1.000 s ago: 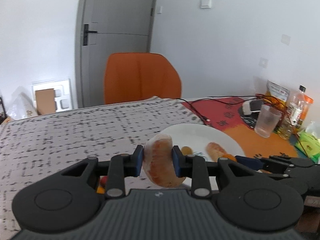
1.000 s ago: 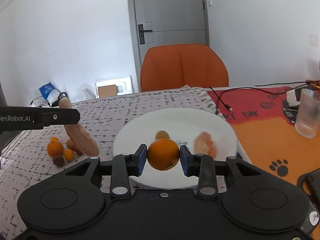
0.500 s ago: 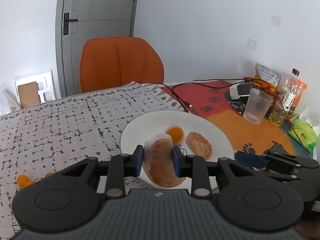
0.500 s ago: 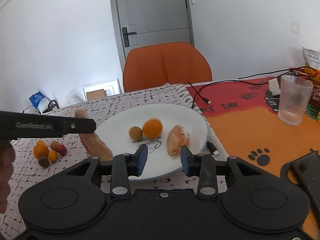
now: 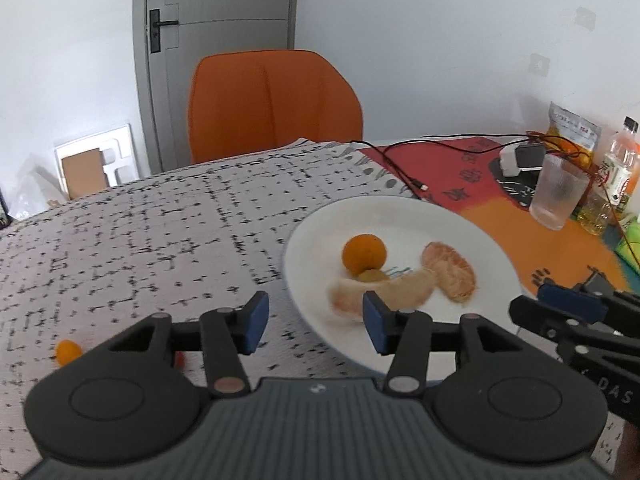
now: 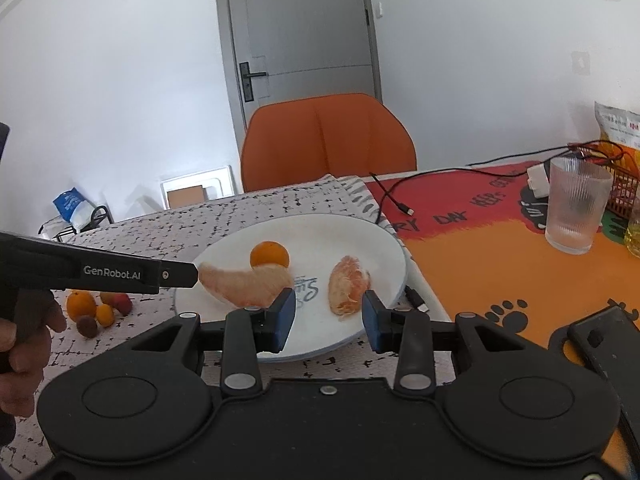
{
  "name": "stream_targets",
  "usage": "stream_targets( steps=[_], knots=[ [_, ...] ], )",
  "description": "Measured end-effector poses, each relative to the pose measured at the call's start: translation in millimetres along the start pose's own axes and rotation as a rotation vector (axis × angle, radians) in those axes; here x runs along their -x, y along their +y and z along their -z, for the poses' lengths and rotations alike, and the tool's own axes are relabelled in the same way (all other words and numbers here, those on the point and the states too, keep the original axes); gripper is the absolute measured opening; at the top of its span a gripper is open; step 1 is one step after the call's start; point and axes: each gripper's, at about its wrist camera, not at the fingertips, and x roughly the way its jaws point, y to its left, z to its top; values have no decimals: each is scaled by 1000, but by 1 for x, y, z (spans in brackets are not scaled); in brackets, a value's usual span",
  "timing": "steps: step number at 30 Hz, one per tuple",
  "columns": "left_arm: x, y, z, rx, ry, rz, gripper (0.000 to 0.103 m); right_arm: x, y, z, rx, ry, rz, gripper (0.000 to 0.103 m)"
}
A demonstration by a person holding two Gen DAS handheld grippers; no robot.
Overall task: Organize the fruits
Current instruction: 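Open the right gripper over the bowl while the left gripper releases the pomelo segment there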
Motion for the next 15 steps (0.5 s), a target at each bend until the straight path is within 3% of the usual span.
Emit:
stream_targets(
  steps=[2, 6, 13, 15],
  knots=[
    [5, 4, 1, -5, -3, -11, 60, 1, 2, 1, 3, -3, -3, 39],
    [16, 11, 4, -13, -19, -25, 64, 2, 5, 3, 0, 5, 4, 43],
    [34, 28, 7, 16, -38, -50, 79, 7, 15, 4, 9, 9, -15, 45],
    [40, 34, 7, 26, -39, -47, 82, 9, 17, 3, 6, 5, -22, 51]
  ],
)
